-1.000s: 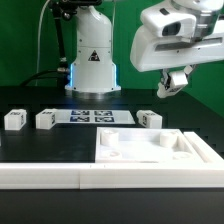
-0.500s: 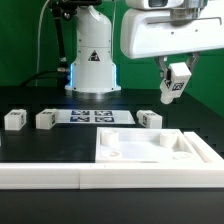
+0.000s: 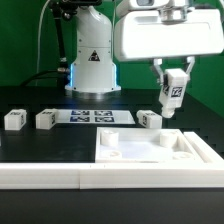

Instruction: Assemble one leg

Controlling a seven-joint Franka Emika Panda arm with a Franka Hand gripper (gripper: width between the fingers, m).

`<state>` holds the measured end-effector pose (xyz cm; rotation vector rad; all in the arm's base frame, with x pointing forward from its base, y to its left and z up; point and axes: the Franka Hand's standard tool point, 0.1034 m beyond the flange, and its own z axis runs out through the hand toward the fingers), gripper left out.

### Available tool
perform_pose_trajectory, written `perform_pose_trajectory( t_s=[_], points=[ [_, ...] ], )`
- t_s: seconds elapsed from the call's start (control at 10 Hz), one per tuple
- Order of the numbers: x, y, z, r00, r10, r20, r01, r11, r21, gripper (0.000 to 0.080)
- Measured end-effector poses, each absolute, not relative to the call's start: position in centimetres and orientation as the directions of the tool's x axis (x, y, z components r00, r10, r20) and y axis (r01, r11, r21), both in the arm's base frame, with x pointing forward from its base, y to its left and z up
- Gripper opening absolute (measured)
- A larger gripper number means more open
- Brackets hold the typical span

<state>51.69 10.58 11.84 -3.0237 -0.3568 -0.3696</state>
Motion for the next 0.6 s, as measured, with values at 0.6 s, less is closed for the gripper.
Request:
perform_pose_trajectory(
  t_s=[0.6],
  points=[
    [58.5, 11.2, 12.5, 0.940, 0.175, 0.292, 0.204, -0.976, -0.075, 0.0292]
  ],
)
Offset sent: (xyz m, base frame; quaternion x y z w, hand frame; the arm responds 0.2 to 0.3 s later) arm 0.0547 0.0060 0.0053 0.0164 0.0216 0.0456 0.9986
